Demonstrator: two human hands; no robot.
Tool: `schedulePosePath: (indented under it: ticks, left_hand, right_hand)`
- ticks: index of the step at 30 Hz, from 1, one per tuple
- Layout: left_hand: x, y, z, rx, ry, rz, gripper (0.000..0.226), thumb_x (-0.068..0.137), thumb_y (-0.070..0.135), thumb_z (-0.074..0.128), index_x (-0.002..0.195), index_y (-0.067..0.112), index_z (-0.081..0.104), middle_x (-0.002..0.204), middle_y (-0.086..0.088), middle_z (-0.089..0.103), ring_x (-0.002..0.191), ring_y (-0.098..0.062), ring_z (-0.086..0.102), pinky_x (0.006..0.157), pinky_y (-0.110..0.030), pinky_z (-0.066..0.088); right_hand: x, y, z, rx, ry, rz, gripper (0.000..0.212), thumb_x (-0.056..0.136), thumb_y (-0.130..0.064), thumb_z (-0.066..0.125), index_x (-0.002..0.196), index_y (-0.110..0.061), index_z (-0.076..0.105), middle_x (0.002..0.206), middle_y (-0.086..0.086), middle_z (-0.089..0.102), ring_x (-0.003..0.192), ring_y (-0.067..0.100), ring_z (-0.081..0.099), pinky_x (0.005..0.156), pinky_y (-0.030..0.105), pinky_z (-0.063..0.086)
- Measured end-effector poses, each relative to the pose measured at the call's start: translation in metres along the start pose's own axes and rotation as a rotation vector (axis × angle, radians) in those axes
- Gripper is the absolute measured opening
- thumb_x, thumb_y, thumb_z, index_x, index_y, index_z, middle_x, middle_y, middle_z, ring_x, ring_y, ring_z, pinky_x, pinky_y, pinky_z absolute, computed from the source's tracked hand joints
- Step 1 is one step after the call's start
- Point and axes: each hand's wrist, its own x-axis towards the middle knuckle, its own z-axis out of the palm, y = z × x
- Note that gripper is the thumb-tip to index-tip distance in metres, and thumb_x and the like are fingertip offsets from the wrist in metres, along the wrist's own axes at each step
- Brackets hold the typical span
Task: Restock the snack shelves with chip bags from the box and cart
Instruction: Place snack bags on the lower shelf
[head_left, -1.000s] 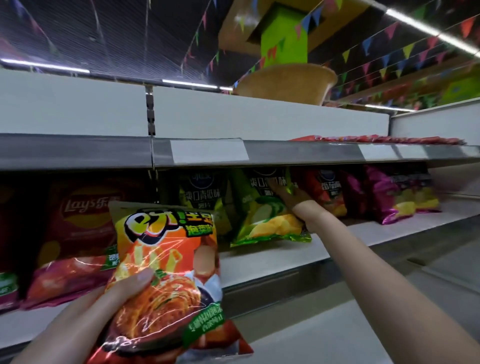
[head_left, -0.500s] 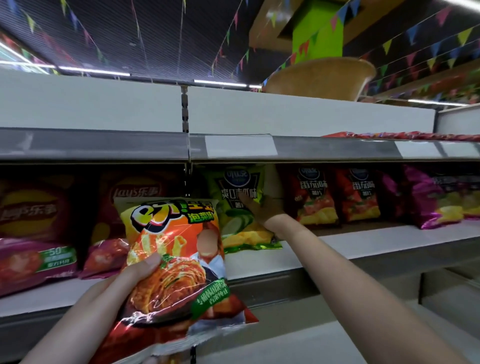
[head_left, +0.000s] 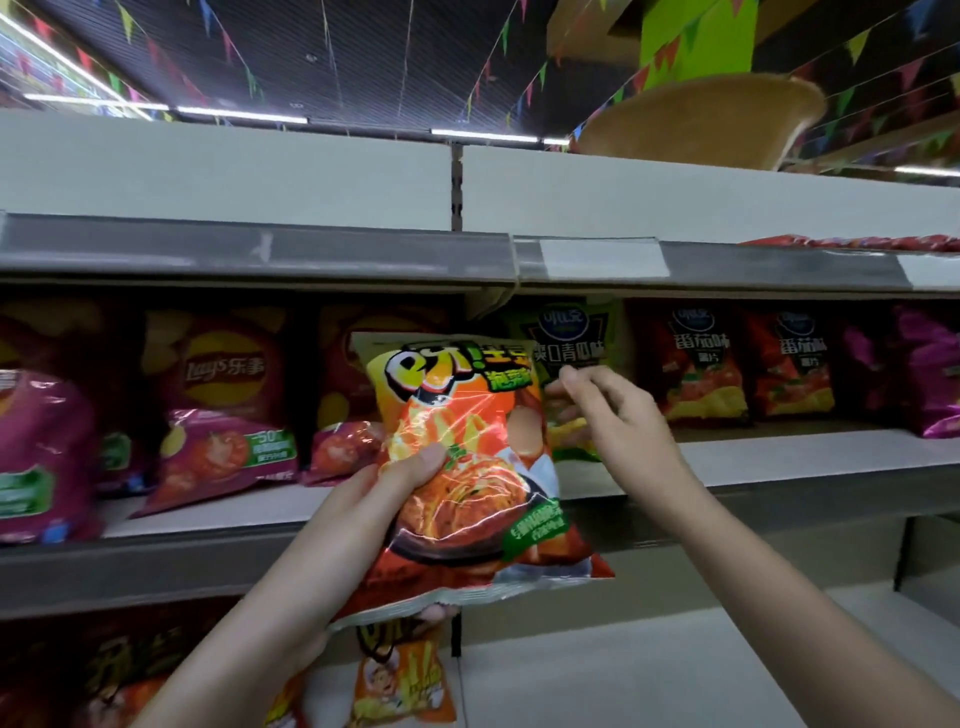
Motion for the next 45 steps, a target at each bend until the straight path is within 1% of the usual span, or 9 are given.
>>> schedulePosePath:
  ticks: [2, 5, 10, 13, 20, 30, 35, 40, 45]
  left_hand:
    - [-0.010, 0.002, -0.014, -0.121, 0.001, -0.040, 0.081, 0.073, 0.068, 0.063, 0.121, 0.004, 0.058, 0.101, -0.015, 0.074, 0.094, -0.023, 0.071, 0.079, -0.032, 0.055]
    - [-0.032, -0.001, -0.024, -0.300, 0.036, -0.062, 0.039, 0.072, 0.050, 0.063, 0.102, 0.026, 0.061, 0.077, 0.007, 0.076, 0.068, -0.015, 0.073, 0.052, -0.024, 0.057]
    - [-0.053, -0.031, -0.063, -0.299, -0.077, 0.063, 0.059, 0.074, 0.056, 0.066, 0.124, 0.027, 0.056, 0.106, 0.004, 0.074, 0.093, -0.018, 0.072, 0.077, -0.031, 0.056]
    - [-0.071, -0.055, -0.090, -0.231, -0.119, 0.089, 0.067, 0.071, 0.060, 0.072, 0.129, 0.031, 0.054, 0.117, 0.009, 0.070, 0.106, -0.012, 0.067, 0.095, -0.033, 0.049]
    - [-0.119, -0.113, -0.152, -0.165, -0.137, 0.070, 0.056, 0.067, 0.038, 0.079, 0.119, 0.034, 0.057, 0.112, 0.013, 0.071, 0.105, -0.003, 0.065, 0.089, -0.025, 0.054]
    - [-0.155, -0.232, -0.182, -0.193, -0.165, -0.137, 0.046, 0.081, 0.025, 0.076, 0.117, 0.040, 0.053, 0.112, 0.018, 0.065, 0.102, 0.007, 0.062, 0.080, -0.014, 0.052]
    - [-0.162, -0.275, -0.189, -0.282, -0.095, -0.252, 0.055, 0.082, 0.028, 0.076, 0.132, 0.030, 0.054, 0.125, 0.009, 0.065, 0.116, -0.007, 0.059, 0.100, -0.031, 0.049]
    - [-0.171, -0.304, -0.216, -0.364, 0.042, -0.360, 0.053, 0.084, 0.029, 0.074, 0.133, 0.028, 0.052, 0.124, 0.006, 0.065, 0.115, -0.012, 0.060, 0.101, -0.035, 0.049]
    - [-0.197, -0.334, -0.252, -0.458, 0.294, -0.431, 0.048, 0.082, 0.032, 0.075, 0.127, 0.027, 0.057, 0.118, 0.003, 0.069, 0.108, -0.016, 0.066, 0.096, -0.037, 0.053]
  right_hand:
    - [-0.016, -0.019, 0.012, 0.111, -0.193, 0.146, 0.054, 0.080, -0.067, 0.048, 0.114, -0.027, 0.061, 0.112, -0.012, 0.065, 0.109, 0.008, 0.059, 0.093, 0.029, 0.049]
    - [-0.037, -0.040, 0.035, 0.273, -0.383, 0.284, 0.080, 0.062, -0.072, 0.055, 0.133, -0.035, 0.046, 0.122, -0.016, 0.062, 0.117, 0.008, 0.058, 0.105, 0.037, 0.043]
    - [-0.063, -0.053, 0.081, 0.346, -0.344, 0.248, 0.092, 0.059, -0.055, 0.074, 0.140, -0.027, 0.041, 0.123, -0.002, 0.067, 0.104, 0.016, 0.069, 0.094, 0.044, 0.055]
    - [-0.084, -0.054, 0.107, 0.386, -0.333, 0.213, 0.086, 0.055, -0.051, 0.080, 0.131, -0.023, 0.050, 0.117, 0.000, 0.071, 0.102, 0.018, 0.070, 0.085, 0.037, 0.058]
    - [-0.140, -0.041, 0.178, 0.438, -0.366, 0.202, 0.091, 0.041, -0.061, 0.091, 0.120, -0.030, 0.058, 0.118, 0.002, 0.070, 0.109, 0.024, 0.067, 0.090, 0.043, 0.054]
    - [-0.215, 0.008, 0.263, 0.567, -0.498, 0.550, 0.065, 0.068, 0.000, 0.065, 0.129, -0.016, 0.050, 0.122, 0.016, 0.066, 0.109, 0.033, 0.066, 0.085, 0.046, 0.058]
    - [-0.224, 0.029, 0.306, 0.578, -0.599, 0.592, 0.096, 0.045, -0.032, 0.098, 0.128, -0.019, 0.053, 0.119, 0.010, 0.069, 0.108, 0.028, 0.067, 0.089, 0.046, 0.057]
    - [-0.227, 0.029, 0.368, 0.701, -0.644, 0.678, 0.060, 0.067, -0.011, 0.076, 0.123, -0.020, 0.057, 0.115, 0.008, 0.071, 0.102, 0.022, 0.070, 0.072, 0.030, 0.060]
    - [-0.237, 0.020, 0.443, 0.696, -0.753, 0.695, 0.103, 0.029, -0.052, 0.096, 0.119, -0.018, 0.061, 0.111, 0.005, 0.073, 0.101, 0.023, 0.071, 0.072, 0.029, 0.060]
